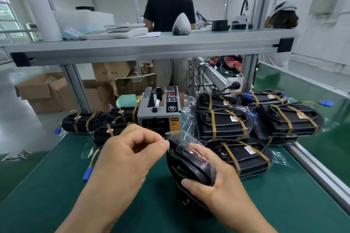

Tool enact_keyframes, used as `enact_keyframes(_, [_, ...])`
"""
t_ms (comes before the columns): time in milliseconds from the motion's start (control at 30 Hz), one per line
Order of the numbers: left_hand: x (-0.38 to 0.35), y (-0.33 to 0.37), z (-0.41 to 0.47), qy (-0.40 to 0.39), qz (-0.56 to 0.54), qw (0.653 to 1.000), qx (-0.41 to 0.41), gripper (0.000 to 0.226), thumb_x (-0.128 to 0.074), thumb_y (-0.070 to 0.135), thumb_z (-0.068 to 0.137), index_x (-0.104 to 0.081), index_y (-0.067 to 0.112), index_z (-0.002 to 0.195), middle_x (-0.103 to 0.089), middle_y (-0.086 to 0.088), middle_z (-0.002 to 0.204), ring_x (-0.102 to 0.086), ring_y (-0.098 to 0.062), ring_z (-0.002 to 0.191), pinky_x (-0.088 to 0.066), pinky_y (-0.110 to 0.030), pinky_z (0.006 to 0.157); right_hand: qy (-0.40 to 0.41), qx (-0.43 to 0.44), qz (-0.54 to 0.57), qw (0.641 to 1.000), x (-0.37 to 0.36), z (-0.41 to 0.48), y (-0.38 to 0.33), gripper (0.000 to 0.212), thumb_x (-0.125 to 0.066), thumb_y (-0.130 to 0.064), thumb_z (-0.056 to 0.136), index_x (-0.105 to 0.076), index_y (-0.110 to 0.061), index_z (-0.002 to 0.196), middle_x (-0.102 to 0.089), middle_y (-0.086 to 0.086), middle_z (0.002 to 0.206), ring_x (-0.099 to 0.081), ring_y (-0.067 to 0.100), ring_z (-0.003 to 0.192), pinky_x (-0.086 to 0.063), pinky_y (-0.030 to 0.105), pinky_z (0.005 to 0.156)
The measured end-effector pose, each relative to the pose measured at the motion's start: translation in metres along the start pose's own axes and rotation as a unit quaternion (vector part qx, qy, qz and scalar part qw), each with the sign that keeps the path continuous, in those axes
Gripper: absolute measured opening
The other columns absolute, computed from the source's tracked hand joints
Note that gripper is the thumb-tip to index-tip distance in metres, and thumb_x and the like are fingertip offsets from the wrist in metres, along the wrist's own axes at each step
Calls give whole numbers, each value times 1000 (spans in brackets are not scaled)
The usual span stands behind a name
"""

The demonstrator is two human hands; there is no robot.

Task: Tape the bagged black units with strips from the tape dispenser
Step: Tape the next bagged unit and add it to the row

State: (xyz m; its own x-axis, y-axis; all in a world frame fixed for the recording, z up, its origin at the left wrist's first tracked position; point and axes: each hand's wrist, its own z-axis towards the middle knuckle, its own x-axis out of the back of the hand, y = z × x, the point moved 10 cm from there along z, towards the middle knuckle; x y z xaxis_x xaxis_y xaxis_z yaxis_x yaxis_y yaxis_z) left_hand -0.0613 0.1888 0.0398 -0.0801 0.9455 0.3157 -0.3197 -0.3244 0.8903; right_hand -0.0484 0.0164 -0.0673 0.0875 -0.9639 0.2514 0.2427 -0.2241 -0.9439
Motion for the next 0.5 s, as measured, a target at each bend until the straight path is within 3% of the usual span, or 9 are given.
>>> enact_keyframes(67, [-3,-3,4,4,26,1000,2,9,-77,29,73,-72,24,67,-61,8,85,-56,-4,74,-38,-23,73,4,4,-3,1000,0,0,-2,62,-80,-24,69,-58,-55,118,-71,-22,113,-68,0,106,-47,8,87])
enact_keyframes(167, [-3,-2,5,19,66,998,-15,18,-74,23,79,-70,25,62,-60,12,90,-56,-5,75,-39,-7,60,9,4,-14,1000,-2,-1,-1,65,-79,-34,66,-54,-59,121,-70,-21,117,-67,1,108,-51,20,95])
enact_keyframes(233, [1,9,-3,37,96,994,-40,15,-74,30,81,-69,28,67,-60,13,93,-57,-6,79,-42,-12,62,14,4,-19,1000,-2,-1,0,68,-78,-37,65,-51,-58,124,-70,-20,118,-67,3,109,-51,33,100])
enact_keyframes(300, [12,34,-16,89,157,977,-116,12,-68,44,80,-67,33,75,-61,15,96,-57,-6,89,-41,-20,71,15,11,-26,999,-3,-1,-1,67,-78,-37,66,-51,-61,123,-70,-20,118,-67,3,109,-51,35,101])
enact_keyframes(367, [18,49,-24,101,161,969,-159,15,-63,48,75,-66,33,78,-62,13,88,-59,-3,83,-40,-11,72,17,14,-35,999,-3,-1,-1,65,-78,-37,67,-52,-63,120,-70,-20,116,-67,3,108,-52,36,101])
enact_keyframes(433, [8,34,-15,47,80,991,-93,17,-68,45,71,-70,29,76,-58,13,64,-49,0,53,-38,-8,53,21,17,-41,999,-2,0,-1,64,-77,-37,67,-52,-63,120,-71,-20,114,-68,4,107,-53,37,100])
enact_keyframes(500, [-15,-2,-4,-30,-16,999,30,15,-75,39,73,-71,24,69,-48,9,54,-36,-8,48,-34,-22,51,21,20,-42,999,-2,0,-1,65,-77,-36,67,-52,-62,121,-71,-19,113,-68,4,105,-53,39,99])
